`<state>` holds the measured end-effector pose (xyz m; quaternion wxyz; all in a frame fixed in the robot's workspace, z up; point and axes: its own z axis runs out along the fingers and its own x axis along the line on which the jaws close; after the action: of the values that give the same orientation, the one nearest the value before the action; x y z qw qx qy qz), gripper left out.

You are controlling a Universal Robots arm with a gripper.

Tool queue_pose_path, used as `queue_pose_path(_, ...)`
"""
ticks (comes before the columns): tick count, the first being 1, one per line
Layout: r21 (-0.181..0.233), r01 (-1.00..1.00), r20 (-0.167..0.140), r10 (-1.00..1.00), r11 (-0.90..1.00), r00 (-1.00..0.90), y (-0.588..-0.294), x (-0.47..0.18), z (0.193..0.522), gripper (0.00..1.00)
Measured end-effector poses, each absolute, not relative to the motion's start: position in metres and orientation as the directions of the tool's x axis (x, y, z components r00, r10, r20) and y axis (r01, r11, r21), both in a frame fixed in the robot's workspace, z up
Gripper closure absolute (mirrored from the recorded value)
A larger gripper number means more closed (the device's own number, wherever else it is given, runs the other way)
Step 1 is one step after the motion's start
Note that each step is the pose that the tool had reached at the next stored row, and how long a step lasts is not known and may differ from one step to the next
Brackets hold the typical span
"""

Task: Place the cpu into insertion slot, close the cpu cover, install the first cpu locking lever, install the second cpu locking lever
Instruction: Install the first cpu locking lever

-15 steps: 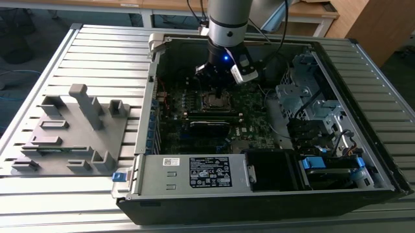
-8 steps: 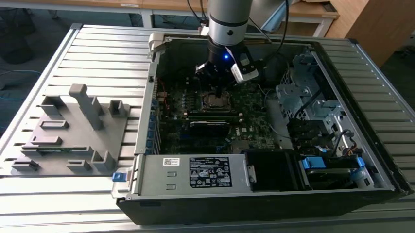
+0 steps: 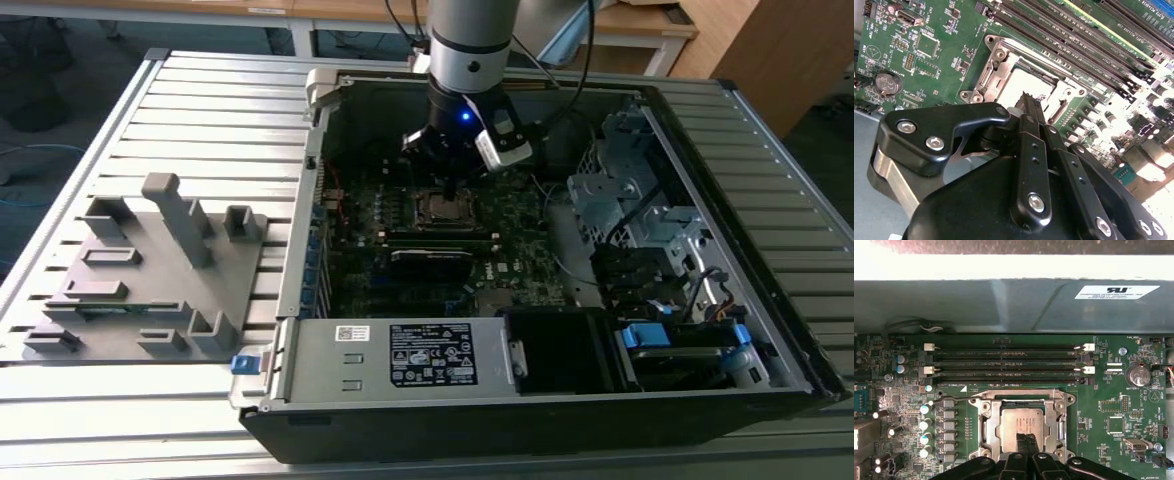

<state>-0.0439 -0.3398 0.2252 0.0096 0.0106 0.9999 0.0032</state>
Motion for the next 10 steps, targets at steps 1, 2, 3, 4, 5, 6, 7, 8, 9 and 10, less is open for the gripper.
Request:
queue_pose_path(1,0.007,0.021,-0.019,0.021,1.000,-1.000,-0.3398,-0.0440,0.2254,0.90)
queue_pose_path(2,0.007,0.021,-0.019,0.021,1.000,-1.000,-0.3398,-0.0440,0.2256,0.90)
queue_pose_path(3,0.007,0.021,-0.019,0.021,1.000,-1.000,-0.3398,-0.0440,0.2256,0.90)
queue_pose_path(4,0.006,0.021,-0.019,0.021,1.000,-1.000,-0.3398,-0.0440,0.2258,0.90)
queue_pose_path(5,0.006,0.021,-0.019,0.021,1.000,-1.000,-0.3398,-0.0440,0.2262,0.90)
queue_pose_path(6,0.006,0.021,-0.019,0.021,1.000,-1.000,-0.3399,-0.0440,0.2266,0.90)
queue_pose_path(7,0.006,0.021,-0.019,0.021,1.000,-1.000,-0.3398,-0.0440,0.2269,0.90)
queue_pose_path(8,0.006,0.021,-0.019,0.021,1.000,-1.000,-0.3398,-0.0440,0.2273,0.90)
queue_pose_path(9,0.007,0.021,-0.019,0.021,1.000,-1.000,-0.3398,-0.0439,0.2275,0.90)
queue_pose_path(10,0.007,0.021,-0.019,0.021,1.000,-1.000,-0.3398,-0.0439,0.2275,0.90)
